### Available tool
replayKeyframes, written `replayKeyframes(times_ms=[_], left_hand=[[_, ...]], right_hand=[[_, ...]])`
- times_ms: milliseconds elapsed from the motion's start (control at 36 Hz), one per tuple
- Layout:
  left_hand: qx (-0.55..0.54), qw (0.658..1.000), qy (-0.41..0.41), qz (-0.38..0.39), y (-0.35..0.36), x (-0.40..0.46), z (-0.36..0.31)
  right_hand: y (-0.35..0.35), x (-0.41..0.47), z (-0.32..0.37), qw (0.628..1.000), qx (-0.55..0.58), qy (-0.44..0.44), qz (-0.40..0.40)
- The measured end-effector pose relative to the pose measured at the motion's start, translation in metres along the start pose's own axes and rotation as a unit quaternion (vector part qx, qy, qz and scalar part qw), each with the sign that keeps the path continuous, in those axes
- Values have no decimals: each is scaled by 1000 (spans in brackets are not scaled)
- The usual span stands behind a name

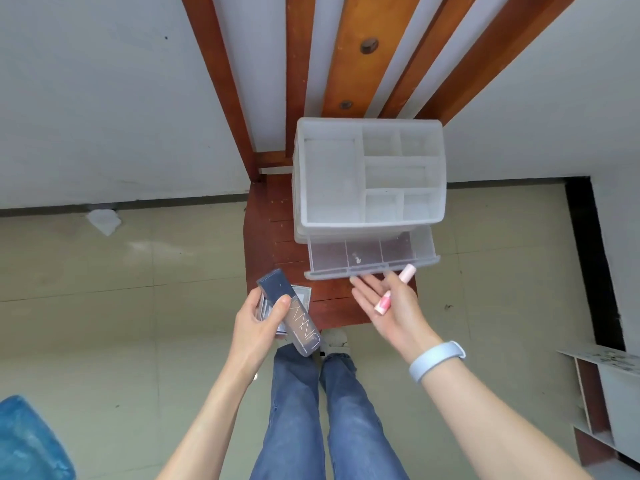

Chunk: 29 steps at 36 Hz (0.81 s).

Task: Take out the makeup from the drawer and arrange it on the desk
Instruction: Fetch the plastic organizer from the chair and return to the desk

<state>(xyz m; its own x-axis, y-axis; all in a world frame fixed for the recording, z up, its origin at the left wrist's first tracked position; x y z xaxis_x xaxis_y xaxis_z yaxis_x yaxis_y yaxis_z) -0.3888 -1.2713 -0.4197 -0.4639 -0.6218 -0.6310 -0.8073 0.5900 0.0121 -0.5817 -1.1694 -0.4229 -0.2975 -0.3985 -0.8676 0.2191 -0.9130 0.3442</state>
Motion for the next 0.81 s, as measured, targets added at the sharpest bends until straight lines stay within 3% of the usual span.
replayKeyframes(times_ms=[306,389,444,500,556,611,722,806], left_hand=[[-28,999,13,-6,0,-2,-18],[-28,1000,12,-2,0,-5,-27],[-11,1000,16,2,1,-8,-34],[-8,1000,18,7,4,-13,-42],[-1,1000,29,13,9,-18,-52],[8,999,38,28,16,-23,-64],[5,995,31,94,43,-36,-84],[23,988,46,147,67,-52,-102]], right_hand=[[44,29,27,998,7,-40,48],[42,13,28,990,-109,-67,59],[47,-10,27,940,-317,-95,80],[58,-37,18,836,-509,-156,133],[64,-66,4,734,-614,-224,184],[69,-91,-6,669,-659,-268,215],[67,-120,-5,612,-704,-313,179],[57,-142,12,616,-687,-351,157]])
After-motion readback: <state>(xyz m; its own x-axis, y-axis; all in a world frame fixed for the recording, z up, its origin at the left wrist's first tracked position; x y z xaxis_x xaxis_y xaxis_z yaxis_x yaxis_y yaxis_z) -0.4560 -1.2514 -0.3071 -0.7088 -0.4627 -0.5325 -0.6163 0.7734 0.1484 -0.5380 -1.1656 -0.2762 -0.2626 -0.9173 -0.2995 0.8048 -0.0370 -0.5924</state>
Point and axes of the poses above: each hand's wrist, its own x-axis towards the middle knuckle, its own y-axis out of the palm, z = x × y, the point moved 6 cm from there along x, towards the middle knuckle, and after that the axes turned 8 degrees about z, right-handed, at the moved point
